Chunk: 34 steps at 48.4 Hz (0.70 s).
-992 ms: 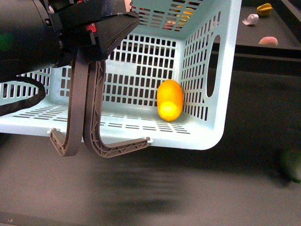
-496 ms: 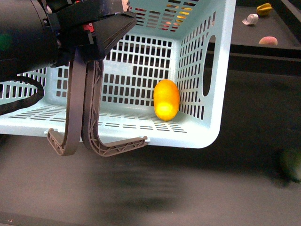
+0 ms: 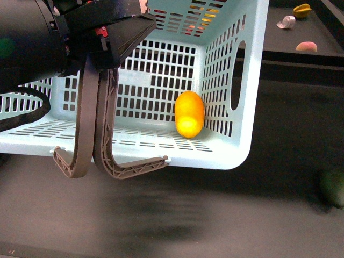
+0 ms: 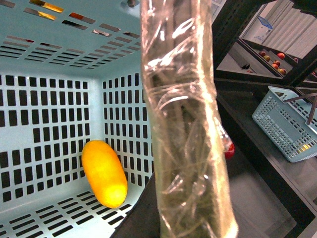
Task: Pick mango with right arm and hold basket with left
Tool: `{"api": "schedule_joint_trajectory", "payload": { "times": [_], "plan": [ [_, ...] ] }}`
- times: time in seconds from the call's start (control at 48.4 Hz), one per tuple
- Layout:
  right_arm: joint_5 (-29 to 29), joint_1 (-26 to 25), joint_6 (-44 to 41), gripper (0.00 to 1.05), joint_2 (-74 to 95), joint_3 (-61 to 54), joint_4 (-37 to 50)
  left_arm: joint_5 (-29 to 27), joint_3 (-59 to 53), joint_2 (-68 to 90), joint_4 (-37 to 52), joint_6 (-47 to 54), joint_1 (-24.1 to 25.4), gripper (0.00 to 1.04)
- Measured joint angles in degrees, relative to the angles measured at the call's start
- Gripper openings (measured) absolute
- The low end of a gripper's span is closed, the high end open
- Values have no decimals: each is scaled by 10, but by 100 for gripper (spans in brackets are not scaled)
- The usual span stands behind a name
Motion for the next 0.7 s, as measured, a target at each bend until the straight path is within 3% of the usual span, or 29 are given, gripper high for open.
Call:
{"api": "schedule_joint_trajectory", "payload": {
  "times": [0.165, 0.289, 0.702],
  "plan": [
    [0, 0, 0, 2, -21, 0, -20, 0, 0, 0, 0, 0, 0, 9],
    [0, 0, 0, 2, -97, 0, -113, 0, 0, 0, 0, 1, 0, 9],
    [-1, 0, 0, 2, -114, 0, -118, 0, 0, 0, 0, 1, 0, 9]
  ]
}}
